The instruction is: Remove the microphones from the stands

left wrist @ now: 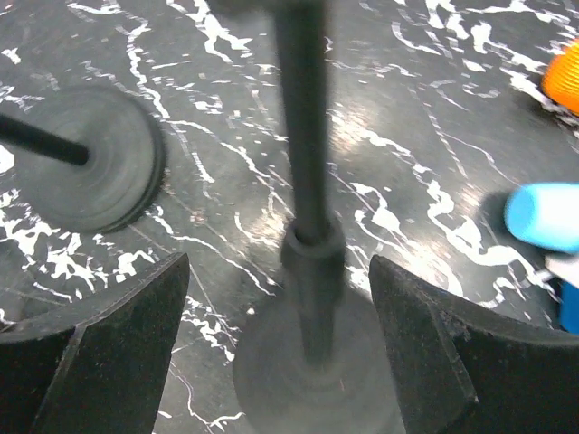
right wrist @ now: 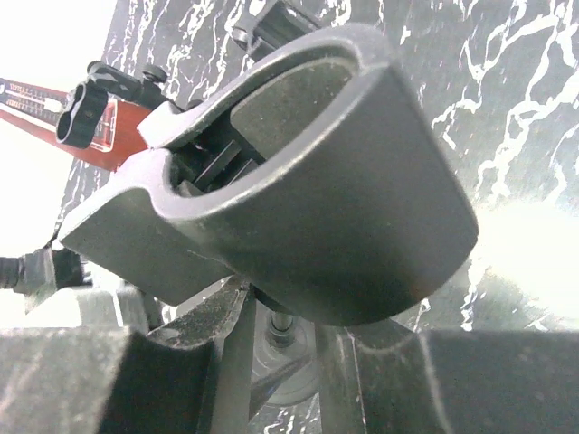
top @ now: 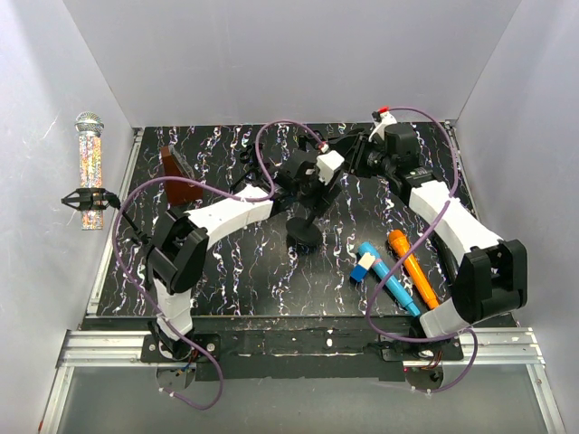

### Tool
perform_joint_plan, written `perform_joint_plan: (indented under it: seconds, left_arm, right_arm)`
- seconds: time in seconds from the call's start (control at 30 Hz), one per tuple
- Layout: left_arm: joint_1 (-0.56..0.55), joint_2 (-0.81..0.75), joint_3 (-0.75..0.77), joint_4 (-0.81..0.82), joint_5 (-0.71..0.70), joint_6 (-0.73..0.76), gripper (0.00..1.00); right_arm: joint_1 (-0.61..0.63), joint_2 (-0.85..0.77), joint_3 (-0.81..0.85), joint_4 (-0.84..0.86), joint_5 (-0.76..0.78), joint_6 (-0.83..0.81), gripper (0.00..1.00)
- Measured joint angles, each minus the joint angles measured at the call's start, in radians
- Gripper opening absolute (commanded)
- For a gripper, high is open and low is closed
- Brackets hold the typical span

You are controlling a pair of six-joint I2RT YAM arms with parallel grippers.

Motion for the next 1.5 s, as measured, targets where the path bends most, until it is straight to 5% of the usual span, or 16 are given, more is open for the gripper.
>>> perform_joint_plan:
  seconds: [0.43,1.47,1.5]
  left_arm:
    - [0.022,-0.173,-0.011,-0.075,0.252,0.114,0.80]
    - [0.041,-0.174,0.011,-0.130,0.233,0.108,0.80]
    - [0.041,-0.176,0.007,-0.130,0.232,0.106,0.80]
  right_arm:
    - [-0.075,-0.024,-0.020,0.291,-0.007,-0.340,0.01]
    - [-0.154,0.132,-0.134,0.556,-0.024,-0.579,0.01]
    - [-0.155,0.133,-0.134,0.557,-0.026,-0.581,0.07]
